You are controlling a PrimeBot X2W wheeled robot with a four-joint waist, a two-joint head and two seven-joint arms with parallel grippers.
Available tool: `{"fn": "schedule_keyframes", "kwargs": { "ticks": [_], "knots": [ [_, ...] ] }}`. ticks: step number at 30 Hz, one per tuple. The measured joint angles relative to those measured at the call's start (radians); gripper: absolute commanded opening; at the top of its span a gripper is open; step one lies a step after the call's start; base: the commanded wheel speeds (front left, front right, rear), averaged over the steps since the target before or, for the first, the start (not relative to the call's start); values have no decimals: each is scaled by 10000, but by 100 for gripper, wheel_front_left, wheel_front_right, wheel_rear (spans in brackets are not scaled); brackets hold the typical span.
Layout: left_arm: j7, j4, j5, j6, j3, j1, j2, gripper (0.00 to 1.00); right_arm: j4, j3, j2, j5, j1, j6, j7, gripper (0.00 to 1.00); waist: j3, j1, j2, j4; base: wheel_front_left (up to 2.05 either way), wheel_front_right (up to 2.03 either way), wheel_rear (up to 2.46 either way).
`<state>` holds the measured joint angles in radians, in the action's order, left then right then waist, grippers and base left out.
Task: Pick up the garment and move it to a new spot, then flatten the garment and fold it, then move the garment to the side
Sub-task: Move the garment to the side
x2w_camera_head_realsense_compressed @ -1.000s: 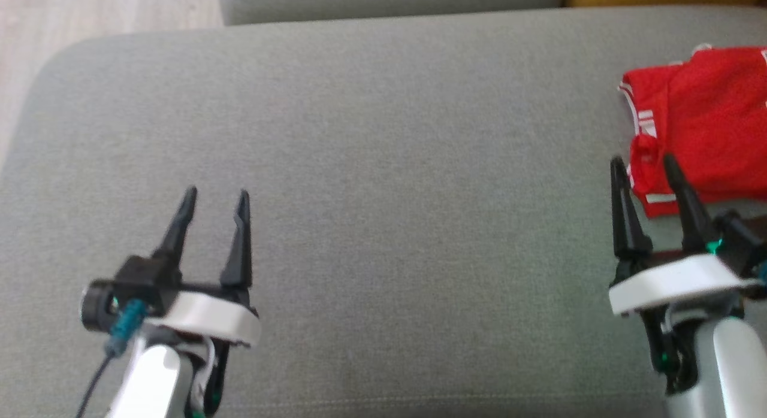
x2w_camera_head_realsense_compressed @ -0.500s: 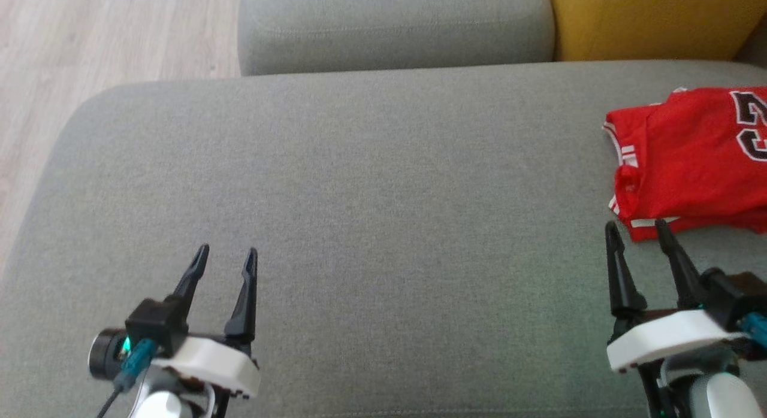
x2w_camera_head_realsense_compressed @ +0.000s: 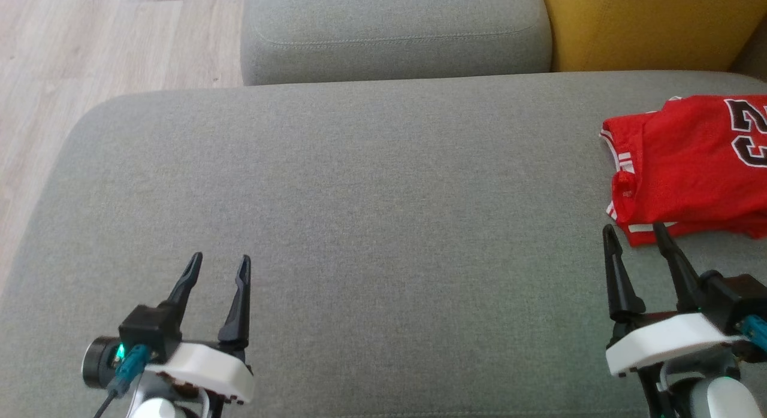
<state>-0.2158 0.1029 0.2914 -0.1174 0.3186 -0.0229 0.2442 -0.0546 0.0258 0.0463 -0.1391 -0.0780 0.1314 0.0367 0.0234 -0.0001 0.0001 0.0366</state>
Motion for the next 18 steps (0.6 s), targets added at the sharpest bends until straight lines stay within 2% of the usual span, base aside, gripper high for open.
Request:
{"fn": "schedule_keyframes", "kwargs": {
  "ticks": [18],
  "knots": [
    [-75, -19, 121, -159, -35, -118, 36, 100, -40, -56, -2, -4, 0, 0, 4, 100, -21, 0, 0, -6, 0, 0, 0]
  ]
}}
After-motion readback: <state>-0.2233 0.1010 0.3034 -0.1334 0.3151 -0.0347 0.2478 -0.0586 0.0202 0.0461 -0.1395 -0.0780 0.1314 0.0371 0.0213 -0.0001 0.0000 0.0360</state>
